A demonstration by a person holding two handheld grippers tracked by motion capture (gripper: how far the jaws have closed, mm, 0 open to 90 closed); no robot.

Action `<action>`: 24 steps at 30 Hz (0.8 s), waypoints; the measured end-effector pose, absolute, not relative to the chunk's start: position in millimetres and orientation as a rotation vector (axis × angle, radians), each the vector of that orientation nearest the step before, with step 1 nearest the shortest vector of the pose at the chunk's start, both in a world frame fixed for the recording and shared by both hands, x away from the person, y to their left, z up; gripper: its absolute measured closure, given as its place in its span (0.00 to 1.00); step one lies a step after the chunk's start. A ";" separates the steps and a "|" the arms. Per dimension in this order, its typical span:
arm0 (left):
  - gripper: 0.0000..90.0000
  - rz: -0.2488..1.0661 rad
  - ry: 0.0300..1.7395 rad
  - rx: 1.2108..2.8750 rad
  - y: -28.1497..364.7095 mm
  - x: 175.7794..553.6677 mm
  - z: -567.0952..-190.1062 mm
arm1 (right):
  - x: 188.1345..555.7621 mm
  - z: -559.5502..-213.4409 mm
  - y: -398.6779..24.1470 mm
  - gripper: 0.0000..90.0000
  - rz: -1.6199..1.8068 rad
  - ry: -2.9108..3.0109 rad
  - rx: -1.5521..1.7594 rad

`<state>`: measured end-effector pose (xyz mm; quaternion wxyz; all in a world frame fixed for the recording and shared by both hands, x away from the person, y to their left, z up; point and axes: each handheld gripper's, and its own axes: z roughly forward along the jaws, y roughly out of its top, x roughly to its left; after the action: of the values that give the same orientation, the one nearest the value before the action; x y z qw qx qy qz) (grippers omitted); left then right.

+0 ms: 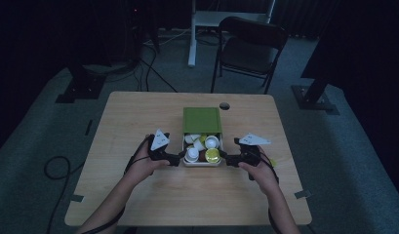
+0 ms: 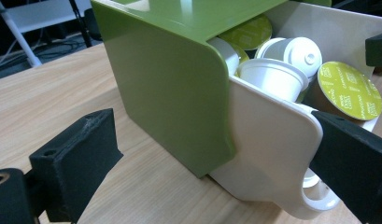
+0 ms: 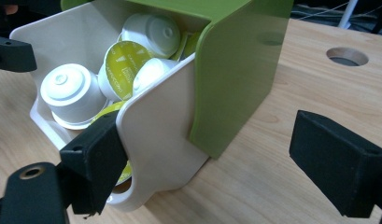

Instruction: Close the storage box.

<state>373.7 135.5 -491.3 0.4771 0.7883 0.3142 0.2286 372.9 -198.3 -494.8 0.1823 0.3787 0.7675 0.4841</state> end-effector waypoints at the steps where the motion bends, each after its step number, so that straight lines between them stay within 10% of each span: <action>1: 0.05 0.567 0.767 1.921 135.2 374.1 -491.2 | 373.4 -494.8 -198.1 0.14 1.364 2.165 1.068; 24: 0.05 0.579 0.786 1.944 132.2 390.7 -489.7 | 390.4 -495.9 -194.7 0.14 1.341 2.134 1.105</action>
<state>390.7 132.2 -489.7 0.4643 0.7914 0.3200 0.2359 390.4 -194.7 -495.9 0.1934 0.3939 0.7608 0.4781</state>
